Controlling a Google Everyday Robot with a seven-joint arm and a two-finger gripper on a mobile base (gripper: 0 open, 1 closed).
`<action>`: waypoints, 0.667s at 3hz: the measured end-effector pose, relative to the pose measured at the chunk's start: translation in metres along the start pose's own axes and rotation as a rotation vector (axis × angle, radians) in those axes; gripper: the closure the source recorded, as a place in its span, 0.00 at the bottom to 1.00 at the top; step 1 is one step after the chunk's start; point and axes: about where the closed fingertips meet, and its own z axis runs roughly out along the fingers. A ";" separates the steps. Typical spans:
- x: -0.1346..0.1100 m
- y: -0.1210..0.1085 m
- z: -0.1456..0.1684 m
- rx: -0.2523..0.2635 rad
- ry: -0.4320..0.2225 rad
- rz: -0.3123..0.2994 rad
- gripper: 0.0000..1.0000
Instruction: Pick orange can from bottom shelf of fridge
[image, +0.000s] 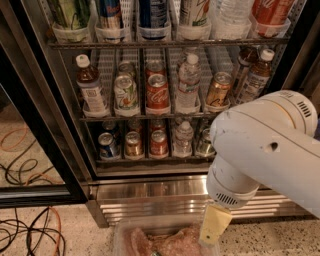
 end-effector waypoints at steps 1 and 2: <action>-0.010 0.012 0.021 0.020 -0.005 0.021 0.00; -0.031 0.030 0.060 -0.016 -0.031 0.066 0.00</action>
Offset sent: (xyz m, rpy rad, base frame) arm -0.0085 0.0758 -0.1110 0.1033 0.0397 -0.1177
